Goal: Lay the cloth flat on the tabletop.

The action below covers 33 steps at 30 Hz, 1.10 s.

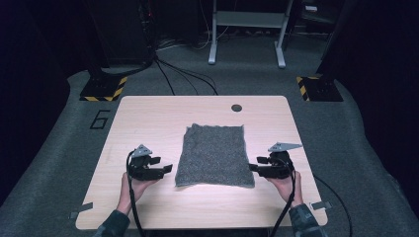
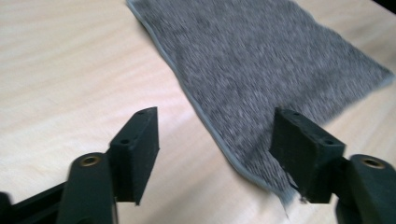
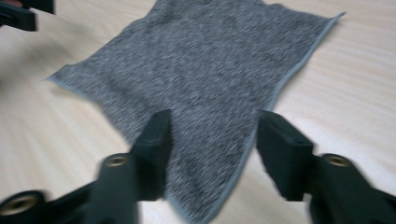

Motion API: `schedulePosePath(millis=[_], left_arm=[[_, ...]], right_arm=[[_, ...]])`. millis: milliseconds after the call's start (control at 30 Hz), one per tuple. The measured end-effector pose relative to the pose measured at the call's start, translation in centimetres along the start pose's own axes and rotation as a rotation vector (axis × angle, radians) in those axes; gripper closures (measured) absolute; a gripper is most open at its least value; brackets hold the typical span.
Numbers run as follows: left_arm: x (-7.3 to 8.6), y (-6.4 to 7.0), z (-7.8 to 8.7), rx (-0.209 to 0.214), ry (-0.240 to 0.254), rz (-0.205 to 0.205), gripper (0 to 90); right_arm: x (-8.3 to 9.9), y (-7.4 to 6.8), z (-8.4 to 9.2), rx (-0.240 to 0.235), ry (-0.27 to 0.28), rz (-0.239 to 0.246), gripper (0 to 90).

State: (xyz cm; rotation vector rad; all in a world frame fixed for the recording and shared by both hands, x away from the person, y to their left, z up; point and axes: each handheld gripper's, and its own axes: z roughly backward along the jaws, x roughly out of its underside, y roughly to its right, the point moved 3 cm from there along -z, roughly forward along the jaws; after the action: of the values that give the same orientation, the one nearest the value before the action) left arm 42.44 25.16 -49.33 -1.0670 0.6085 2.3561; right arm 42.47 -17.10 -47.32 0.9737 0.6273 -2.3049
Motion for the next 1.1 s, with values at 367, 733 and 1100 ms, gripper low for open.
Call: schedulePosePath(millis=[367, 733, 1100], left_arm=[[-2.1, -0.1, -4.7, -0.118, -0.049, -0.040, 22.8], [-2.0, -0.6, -7.5, -0.221, -0.154, -0.118, 19.4], [-1.4, -0.2, -8.1, -0.254, -0.195, -0.166, 19.4]], right_arm=[[-2.2, 1.9, -5.5, 0.162, -0.059, 0.027, 15.7], [-1.5, 3.2, -8.9, 0.262, -0.149, 0.011, 9.4], [-1.1, 3.3, -9.5, 0.287, -0.178, 0.019, 8.4]])
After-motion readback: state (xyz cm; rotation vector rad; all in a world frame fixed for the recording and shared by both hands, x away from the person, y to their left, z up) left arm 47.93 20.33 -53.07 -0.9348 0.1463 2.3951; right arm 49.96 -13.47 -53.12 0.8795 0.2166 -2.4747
